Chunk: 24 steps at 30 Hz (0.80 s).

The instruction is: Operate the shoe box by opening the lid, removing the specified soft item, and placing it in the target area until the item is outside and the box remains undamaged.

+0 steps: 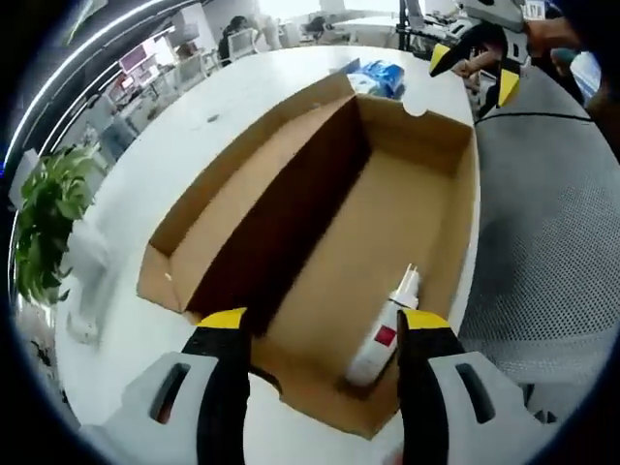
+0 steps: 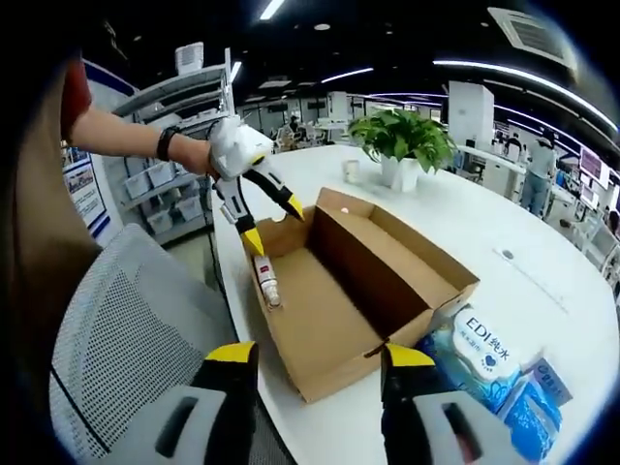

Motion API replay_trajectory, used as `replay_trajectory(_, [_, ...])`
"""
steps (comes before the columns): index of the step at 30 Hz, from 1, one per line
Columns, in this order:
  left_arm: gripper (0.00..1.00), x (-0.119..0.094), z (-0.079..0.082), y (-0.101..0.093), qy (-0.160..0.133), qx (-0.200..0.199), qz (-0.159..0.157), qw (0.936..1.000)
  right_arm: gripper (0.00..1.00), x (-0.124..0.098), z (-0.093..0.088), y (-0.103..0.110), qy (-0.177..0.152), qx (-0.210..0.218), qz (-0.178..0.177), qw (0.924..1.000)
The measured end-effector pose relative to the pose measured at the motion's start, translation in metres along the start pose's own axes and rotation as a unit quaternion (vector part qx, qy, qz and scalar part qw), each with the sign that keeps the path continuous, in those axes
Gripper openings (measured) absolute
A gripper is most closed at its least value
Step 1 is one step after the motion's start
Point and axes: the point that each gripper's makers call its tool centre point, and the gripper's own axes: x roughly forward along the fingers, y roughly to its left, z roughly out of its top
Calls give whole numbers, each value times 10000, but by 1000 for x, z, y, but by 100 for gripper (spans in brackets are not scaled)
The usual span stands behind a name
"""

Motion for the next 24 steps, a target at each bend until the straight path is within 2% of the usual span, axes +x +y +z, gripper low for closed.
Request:
replay_trajectory(4, [59,10,-5,-5,239,559,-322,9976,49,0,0,1,-29,89,-57,9999])
replay_trajectory(6, [59,17,-12,-3,421,923,-353,9942,49,-1,1,0,-51,143,-97,9998])
replay_trajectory(10, [58,24,-13,-16,580,1336,-785,9862,49,-2,0,0,-39,187,-144,9997])
replay_trajectory(13, [58,26,-12,-20,633,1480,-984,9820,49,-2,-2,-1,0,199,-193,9996])
replay_trajectory(17, [58,31,-15,-25,771,1788,-1260,9727,49,0,-1,0,10,226,-229,9995])
replay_trajectory(24, [59,32,-16,-28,811,1770,-1447,9701,49,5,2,1,23,235,-255,9994])
